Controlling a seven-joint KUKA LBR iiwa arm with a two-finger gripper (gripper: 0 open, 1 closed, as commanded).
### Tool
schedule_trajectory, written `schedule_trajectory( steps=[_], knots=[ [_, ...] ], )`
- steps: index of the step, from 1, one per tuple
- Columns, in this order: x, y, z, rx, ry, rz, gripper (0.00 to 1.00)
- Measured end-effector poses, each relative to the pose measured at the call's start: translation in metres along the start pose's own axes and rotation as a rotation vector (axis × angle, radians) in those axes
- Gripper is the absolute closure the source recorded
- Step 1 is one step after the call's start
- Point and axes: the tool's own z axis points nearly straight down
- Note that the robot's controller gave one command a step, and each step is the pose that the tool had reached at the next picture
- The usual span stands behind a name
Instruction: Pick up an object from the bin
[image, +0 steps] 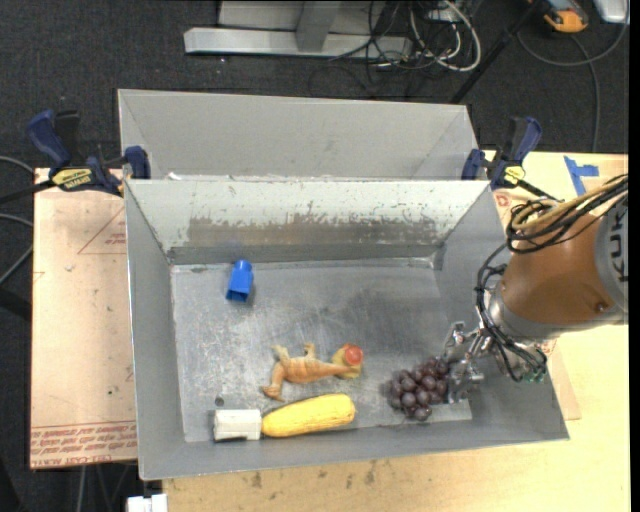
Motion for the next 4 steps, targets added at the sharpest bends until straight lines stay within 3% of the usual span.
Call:
schedule_trajectory(
  steps=[2,3,4],
  knots=[
    [0.002,0.001,-0.004,-0.003,0.008,0.0,1.0],
    [0.004,0.002,-0.025,-0.007,0.02,-0.001,1.0],
    [0.002,0.002,-0.047,-0.006,0.015,0.0,1.0]
  ],
)
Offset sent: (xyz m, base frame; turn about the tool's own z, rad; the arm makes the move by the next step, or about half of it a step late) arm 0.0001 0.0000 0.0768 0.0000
